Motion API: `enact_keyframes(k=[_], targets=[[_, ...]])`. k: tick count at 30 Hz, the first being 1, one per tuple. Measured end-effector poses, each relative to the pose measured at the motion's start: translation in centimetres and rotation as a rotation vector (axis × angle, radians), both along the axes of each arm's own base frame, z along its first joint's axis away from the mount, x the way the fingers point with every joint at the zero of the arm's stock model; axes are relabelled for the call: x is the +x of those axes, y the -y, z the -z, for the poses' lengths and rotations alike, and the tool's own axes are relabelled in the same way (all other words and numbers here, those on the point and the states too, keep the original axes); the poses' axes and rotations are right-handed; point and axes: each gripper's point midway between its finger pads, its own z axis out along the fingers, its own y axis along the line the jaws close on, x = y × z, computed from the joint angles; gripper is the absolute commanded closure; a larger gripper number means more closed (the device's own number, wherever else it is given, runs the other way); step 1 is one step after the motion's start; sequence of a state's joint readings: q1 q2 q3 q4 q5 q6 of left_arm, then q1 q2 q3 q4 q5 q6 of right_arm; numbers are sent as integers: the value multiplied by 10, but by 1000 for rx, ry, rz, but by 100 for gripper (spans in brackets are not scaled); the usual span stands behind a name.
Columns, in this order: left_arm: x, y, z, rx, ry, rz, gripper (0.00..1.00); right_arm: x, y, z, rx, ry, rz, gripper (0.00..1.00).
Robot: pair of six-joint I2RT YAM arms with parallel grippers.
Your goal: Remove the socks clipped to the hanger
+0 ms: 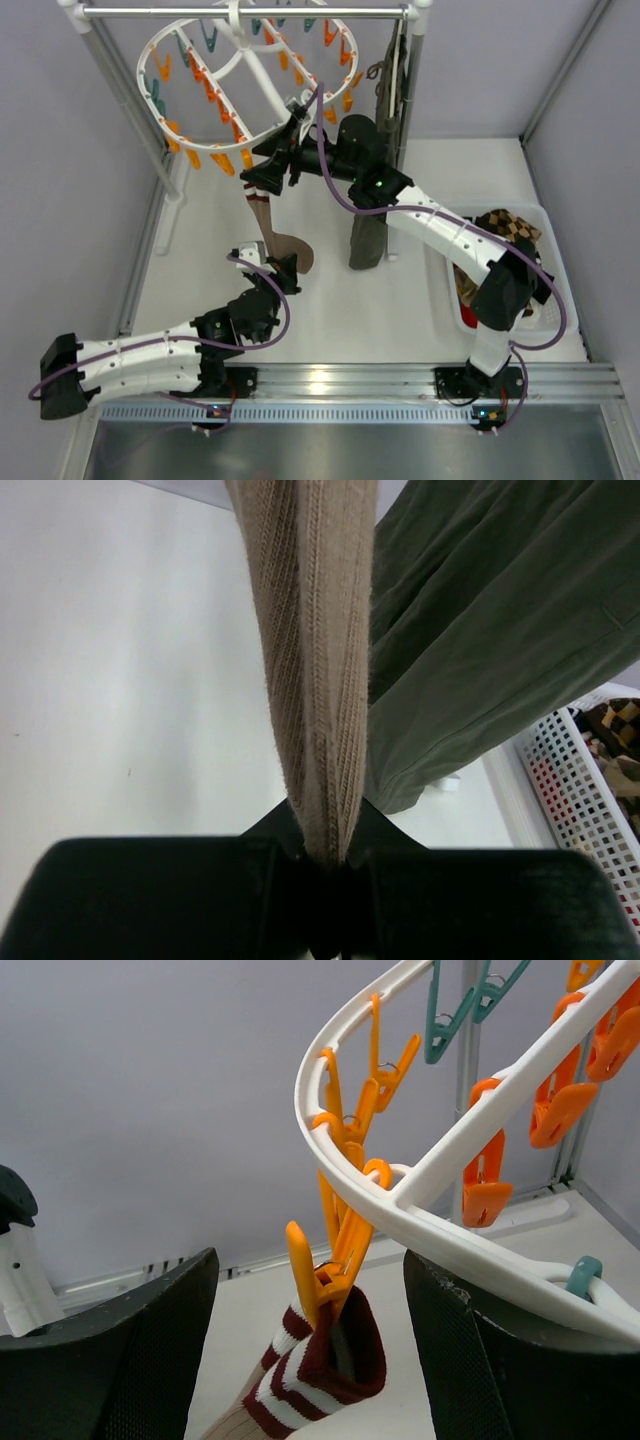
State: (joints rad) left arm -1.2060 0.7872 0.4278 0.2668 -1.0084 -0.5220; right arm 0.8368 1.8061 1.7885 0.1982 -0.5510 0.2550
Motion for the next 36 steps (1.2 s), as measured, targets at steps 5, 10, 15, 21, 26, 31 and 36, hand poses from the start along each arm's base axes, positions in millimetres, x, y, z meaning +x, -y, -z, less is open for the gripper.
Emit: enact_keyframes(k=[5,10,15,21,26,31,36], targets=[[-2,1,-6,-26,6,17,100,5,1,3,-5,0,0,28],[-2,1,-5,-24,5,23,100,12,3,3,-7,12,36,29],[-2,0,-5,-16,0,20,100,21,3,17,-20,1,76,29],[-3,0,-4,-7,-6,21,100,24,4,24,-26,-12,91,28],[-3,2,-5,-10,-6,28,100,20,3,14,14,-3,68,27],[-4,5,-5,-13,-8,47,100,15,2,5,42,0,40,28],[-6,8,-5,-24,-12,64,100,8,0,-7,68,11,-1,35]])
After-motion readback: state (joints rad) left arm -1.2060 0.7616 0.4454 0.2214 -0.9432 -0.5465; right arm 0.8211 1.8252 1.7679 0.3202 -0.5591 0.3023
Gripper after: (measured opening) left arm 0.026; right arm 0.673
